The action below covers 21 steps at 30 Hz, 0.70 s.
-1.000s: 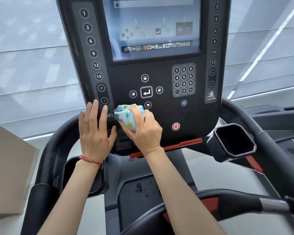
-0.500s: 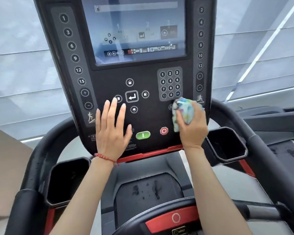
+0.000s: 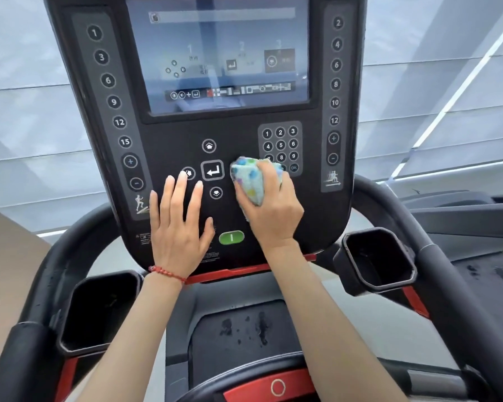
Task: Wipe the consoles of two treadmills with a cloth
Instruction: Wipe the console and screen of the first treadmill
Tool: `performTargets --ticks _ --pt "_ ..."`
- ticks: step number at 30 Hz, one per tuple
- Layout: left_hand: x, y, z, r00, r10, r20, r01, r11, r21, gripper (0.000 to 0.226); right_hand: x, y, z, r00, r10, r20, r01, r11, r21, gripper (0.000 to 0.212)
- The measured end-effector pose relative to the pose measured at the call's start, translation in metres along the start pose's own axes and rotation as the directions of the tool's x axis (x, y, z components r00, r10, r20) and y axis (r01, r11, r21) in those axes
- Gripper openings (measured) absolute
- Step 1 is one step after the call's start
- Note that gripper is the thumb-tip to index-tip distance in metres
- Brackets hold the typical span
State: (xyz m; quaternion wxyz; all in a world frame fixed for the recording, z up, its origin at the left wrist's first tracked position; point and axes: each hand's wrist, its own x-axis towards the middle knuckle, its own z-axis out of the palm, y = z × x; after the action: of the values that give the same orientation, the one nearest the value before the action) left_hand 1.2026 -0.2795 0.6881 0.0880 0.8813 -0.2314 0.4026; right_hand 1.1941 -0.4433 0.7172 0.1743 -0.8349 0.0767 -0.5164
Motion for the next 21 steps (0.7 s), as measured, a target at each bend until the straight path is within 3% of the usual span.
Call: performTargets --ticks 3,5,9,11,14,17,21 --pt "0.0 0.001 -0.001 1.0 -0.003 0.0 0.003 1.0 0.005 0.051 0.013 0.014 -0.003 0.989 -0.15 0.018 0.15 0.988 -0.027 0.036" --pt "0.0 0.001 -0.002 1.0 -0.01 0.002 0.01 1.0 0.005 0.051 0.023 0.028 -0.007 0.987 -0.157 0.012 0.158 0.986 -0.056 0.037" --pt "0.001 0.004 -0.002 1.0 -0.019 0.003 0.019 1.0 0.018 0.05 0.06 0.067 -0.021 0.986 0.149 -0.069 -0.15 0.989 -0.003 0.042" --pt "0.001 0.005 -0.002 1.0 -0.022 0.0 0.022 1.0 0.021 0.05 0.077 0.078 -0.031 0.927 0.369 -0.065 -0.367 0.93 0.032 0.044" --pt "0.001 0.007 -0.001 1.0 -0.027 0.0 0.027 0.999 0.029 0.05 0.081 0.072 -0.032 0.865 0.495 -0.085 -0.495 0.869 0.026 0.047" --pt "0.002 0.008 -0.001 0.999 -0.035 -0.003 0.035 0.999 0.036 0.05 0.081 0.045 -0.025 0.905 0.42 -0.065 -0.414 0.905 0.095 0.045" --pt "0.007 0.017 -0.001 0.997 -0.079 -0.014 0.08 0.996 0.044 0.05 0.068 -0.001 0.0 0.999 0.051 0.01 -0.051 0.998 0.021 0.042"
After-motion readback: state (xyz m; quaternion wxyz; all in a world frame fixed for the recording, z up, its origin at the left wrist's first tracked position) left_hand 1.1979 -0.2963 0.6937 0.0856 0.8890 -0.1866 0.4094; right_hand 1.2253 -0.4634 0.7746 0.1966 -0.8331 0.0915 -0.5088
